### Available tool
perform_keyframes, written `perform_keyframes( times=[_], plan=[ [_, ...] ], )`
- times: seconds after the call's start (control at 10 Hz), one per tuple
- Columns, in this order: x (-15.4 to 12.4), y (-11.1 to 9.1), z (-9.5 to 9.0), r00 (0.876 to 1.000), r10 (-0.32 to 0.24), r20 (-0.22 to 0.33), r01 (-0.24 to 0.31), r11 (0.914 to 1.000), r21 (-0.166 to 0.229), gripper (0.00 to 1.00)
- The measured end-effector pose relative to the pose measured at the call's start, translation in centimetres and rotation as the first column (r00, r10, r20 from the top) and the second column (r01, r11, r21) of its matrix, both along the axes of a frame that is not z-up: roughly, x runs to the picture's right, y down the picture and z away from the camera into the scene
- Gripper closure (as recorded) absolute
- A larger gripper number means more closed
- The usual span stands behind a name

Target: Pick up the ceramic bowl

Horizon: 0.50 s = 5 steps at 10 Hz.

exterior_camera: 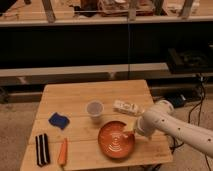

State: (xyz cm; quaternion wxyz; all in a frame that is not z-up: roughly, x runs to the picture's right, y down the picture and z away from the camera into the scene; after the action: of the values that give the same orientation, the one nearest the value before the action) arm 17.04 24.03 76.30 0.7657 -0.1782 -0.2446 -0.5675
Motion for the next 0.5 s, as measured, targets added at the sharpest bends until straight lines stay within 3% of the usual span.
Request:
perform_keyframes(
  times=[0.3, 0.5],
  plan=[
    [-0.12, 0.28, 0.6, 0.994, -0.06, -0.089, 0.056, 0.9976, -0.039, 0.2],
    [0.26, 0.56, 0.73, 0.996, -0.041, -0.073, 0.039, 0.9985, -0.04, 0.2]
  ],
)
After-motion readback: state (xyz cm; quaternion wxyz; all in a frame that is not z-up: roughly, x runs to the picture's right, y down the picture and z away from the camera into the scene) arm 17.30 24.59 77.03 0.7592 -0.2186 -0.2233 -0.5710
